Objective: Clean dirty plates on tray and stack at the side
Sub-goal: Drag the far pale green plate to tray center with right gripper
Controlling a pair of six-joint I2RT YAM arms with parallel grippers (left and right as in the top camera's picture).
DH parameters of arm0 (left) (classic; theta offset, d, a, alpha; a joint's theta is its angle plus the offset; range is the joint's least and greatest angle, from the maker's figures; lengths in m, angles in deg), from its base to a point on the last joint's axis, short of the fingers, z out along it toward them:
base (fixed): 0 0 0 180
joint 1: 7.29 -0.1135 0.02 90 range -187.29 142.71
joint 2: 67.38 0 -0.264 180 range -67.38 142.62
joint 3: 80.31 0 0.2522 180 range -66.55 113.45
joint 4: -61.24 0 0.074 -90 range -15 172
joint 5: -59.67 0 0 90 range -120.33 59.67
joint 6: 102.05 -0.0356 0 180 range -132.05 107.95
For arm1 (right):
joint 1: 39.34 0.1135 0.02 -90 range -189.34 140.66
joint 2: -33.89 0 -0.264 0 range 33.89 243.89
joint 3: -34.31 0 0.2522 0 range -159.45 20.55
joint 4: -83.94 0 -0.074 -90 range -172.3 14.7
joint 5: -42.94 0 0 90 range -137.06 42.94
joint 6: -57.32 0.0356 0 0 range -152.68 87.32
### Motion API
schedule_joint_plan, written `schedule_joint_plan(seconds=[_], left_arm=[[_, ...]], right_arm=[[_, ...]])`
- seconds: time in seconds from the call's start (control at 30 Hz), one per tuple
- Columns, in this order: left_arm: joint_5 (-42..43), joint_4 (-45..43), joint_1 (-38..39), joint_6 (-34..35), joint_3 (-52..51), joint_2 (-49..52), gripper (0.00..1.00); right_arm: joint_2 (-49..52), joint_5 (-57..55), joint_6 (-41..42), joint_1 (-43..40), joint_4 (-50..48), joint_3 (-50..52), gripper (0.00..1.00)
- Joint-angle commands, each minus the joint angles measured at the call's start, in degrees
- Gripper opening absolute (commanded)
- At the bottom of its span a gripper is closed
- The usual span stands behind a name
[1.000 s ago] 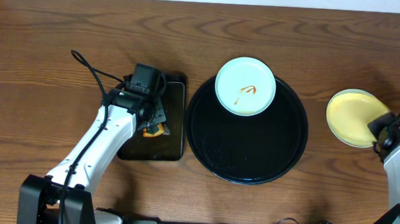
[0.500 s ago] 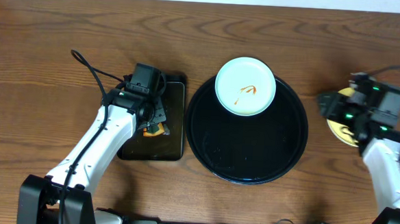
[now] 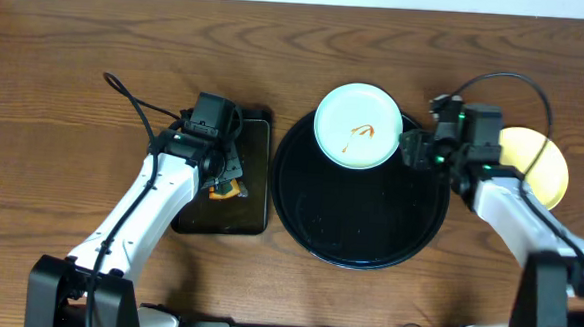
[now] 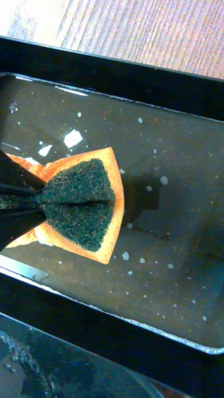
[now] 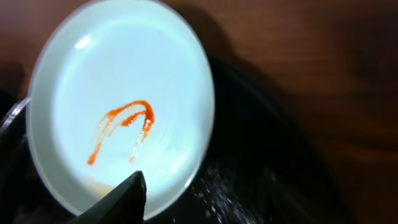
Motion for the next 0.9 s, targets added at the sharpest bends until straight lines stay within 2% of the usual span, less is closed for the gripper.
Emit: schedule_joint_plan(seconds=[0.0, 0.2, 0.23, 0.37, 0.57, 0.73, 0.87], left_arm=[[-0.7, 0.0, -0.2, -0.8, -0.4, 0.3, 0.08], [-0.7, 0.0, -0.2, -0.8, -0.4, 0.3, 0.08], [-0.7, 0.0, -0.2, -0.8, -0.4, 0.3, 0.08], [-0.7, 0.0, -0.2, -0.8, -0.4, 0.3, 0.08], [-0.7, 0.0, -0.2, -0.8, -0.4, 0.3, 0.08], [-0.7, 0.0, -0.2, -0.8, -0.4, 0.3, 0.08], [-0.7, 0.0, -0.2, -0.8, -0.4, 0.3, 0.08]], right_arm=[[5.2, -0.2, 2.7, 1.8, -3.2, -0.7, 0.54], [10.3, -0.3, 6.2, 2.2, -8.9, -0.7, 0.47], [11.0, -0.3, 6.8, 2.2, -9.6, -0.7, 0.44], [11.7, -0.2, 7.3, 2.2, -10.0, -0.7, 0.20], [11.1, 2.8, 7.3, 2.2, -9.6, -0.7, 0.06], [7.1, 2.7, 6.3, 2.1, -5.8, -0.7, 0.01], [0.2, -0.1, 5.1, 1.9, 2.4, -0.7, 0.01]])
